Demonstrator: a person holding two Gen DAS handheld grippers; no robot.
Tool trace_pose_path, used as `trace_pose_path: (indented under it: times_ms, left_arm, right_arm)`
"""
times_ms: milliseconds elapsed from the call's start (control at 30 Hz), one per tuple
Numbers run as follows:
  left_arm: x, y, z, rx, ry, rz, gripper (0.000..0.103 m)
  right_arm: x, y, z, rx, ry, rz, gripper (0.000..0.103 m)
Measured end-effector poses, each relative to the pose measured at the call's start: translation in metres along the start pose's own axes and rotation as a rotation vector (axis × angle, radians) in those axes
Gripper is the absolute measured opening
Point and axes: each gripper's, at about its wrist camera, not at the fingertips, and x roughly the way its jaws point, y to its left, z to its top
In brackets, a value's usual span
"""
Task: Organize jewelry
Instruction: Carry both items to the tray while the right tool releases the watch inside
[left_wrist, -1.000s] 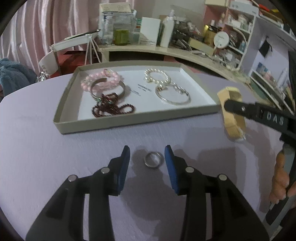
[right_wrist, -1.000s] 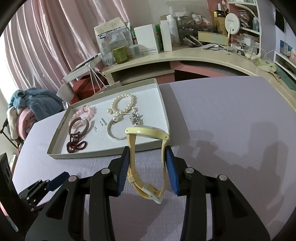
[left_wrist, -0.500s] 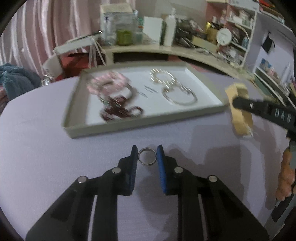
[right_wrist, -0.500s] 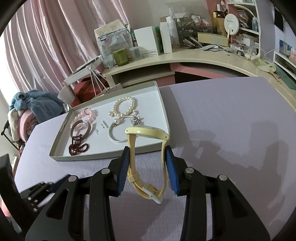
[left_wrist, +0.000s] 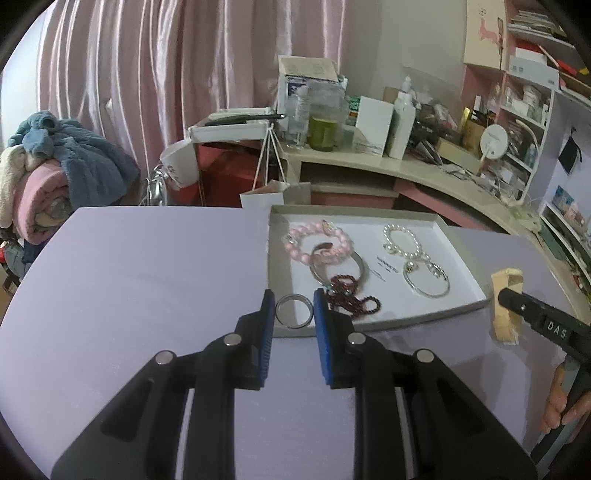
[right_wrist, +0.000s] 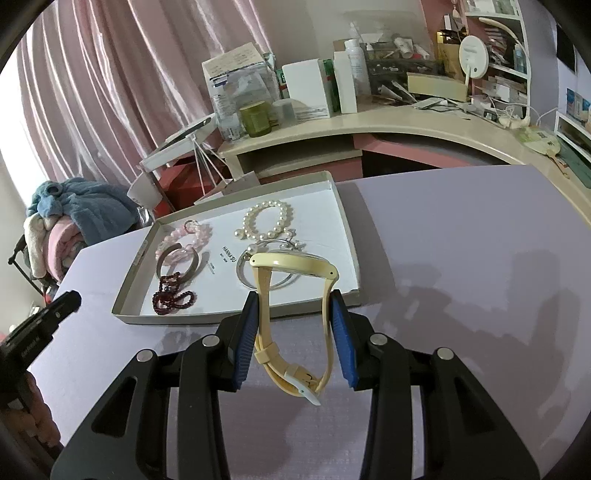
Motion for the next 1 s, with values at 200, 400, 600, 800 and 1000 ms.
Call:
trace_pose_path:
  times_ms: [200, 400, 600, 800, 1000]
  left_arm:
    - [-0.004, 0.005, 0.003, -0.014, -0.009, -0.002, 0.021]
    - [-0.005, 0.005, 0.011, -0.019, -0.032, -0.012, 0.021]
    - [-0.003, 0.006, 0.018, -0.032, -0.041, -0.015, 0.021]
    - [0.001, 0.010, 0.024, -0.041, -0.047, -0.009, 0.021]
    - [0.005, 0.011, 0.031, -0.041, -0.054, -0.016, 0.021]
  right_arm:
    - [0.001, 0.004, 0.006, 0.000, -0.001, 0.020, 0.040]
    - [0.014, 0.030, 0.034, -0.061, -0.034, 0.067, 0.040]
    - [0.057, 0.051, 0.047, -0.115, 0.011, 0.053, 0.040]
    - [0.073, 0.058, 0.055, -0.143, 0.014, 0.045, 0.040]
    - [0.087, 0.052, 0.056, -0.136, 0.032, 0.032, 0.041]
